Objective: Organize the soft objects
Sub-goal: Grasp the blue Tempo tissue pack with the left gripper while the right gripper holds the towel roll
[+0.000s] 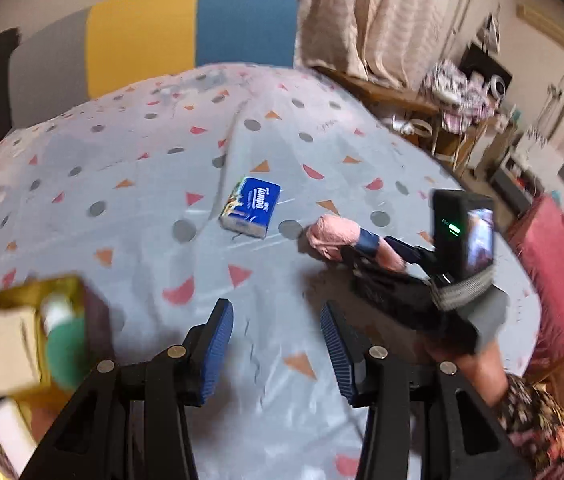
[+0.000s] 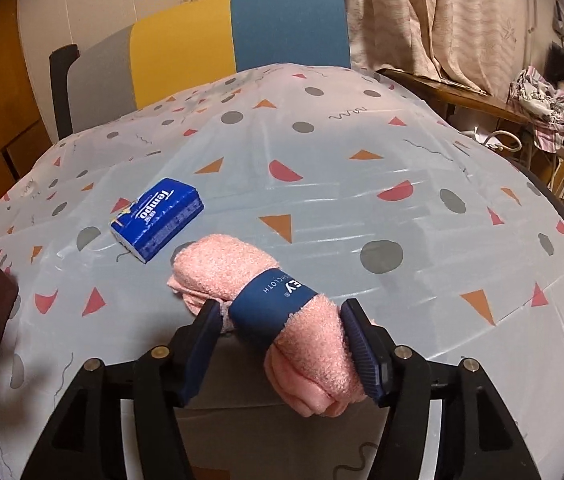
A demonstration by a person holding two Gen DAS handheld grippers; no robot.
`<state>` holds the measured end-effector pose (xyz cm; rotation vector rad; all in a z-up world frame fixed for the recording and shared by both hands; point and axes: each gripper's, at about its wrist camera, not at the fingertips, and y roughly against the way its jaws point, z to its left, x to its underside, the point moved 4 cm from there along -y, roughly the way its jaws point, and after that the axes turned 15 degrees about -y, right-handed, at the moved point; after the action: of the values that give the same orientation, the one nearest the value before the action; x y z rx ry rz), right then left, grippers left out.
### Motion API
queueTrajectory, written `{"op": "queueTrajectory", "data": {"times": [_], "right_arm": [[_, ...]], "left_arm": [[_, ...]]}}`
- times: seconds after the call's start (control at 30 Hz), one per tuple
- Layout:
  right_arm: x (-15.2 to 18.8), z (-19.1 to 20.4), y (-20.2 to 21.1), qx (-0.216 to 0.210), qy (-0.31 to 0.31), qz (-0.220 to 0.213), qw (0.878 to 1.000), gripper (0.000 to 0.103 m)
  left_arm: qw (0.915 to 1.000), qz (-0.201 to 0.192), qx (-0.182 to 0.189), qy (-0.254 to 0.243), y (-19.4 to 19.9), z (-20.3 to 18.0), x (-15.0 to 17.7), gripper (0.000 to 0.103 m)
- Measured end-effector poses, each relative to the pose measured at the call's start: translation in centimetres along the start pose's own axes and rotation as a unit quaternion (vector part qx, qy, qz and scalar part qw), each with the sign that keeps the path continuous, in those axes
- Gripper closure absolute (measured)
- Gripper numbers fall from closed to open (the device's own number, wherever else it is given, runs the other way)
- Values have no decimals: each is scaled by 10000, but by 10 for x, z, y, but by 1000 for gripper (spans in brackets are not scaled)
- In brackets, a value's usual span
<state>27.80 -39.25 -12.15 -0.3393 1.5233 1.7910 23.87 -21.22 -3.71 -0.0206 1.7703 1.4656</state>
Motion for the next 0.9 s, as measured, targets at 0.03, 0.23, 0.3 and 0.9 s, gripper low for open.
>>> {"op": "queueTrajectory", "data": {"times": [0.03,0.23,0.3,0.9], "right_arm": [[0,-2,-1,-11,-24,-1,10000,40],[3,-11,4,-62,-254,-157,9995,46],[2,-21,5,-113,-523,-212,9983,46],[4,-27,5,-122,-724,-307,9968,45]], "left_arm": [[9999,104,-54,-27,-13,2,-9,57],[9984,492,-268,11,-79,15,-45,55],[9989,365,-287,-81,-92,17,-56,47],[9935,829,-607,-484,-172,33,-69,47]]}}
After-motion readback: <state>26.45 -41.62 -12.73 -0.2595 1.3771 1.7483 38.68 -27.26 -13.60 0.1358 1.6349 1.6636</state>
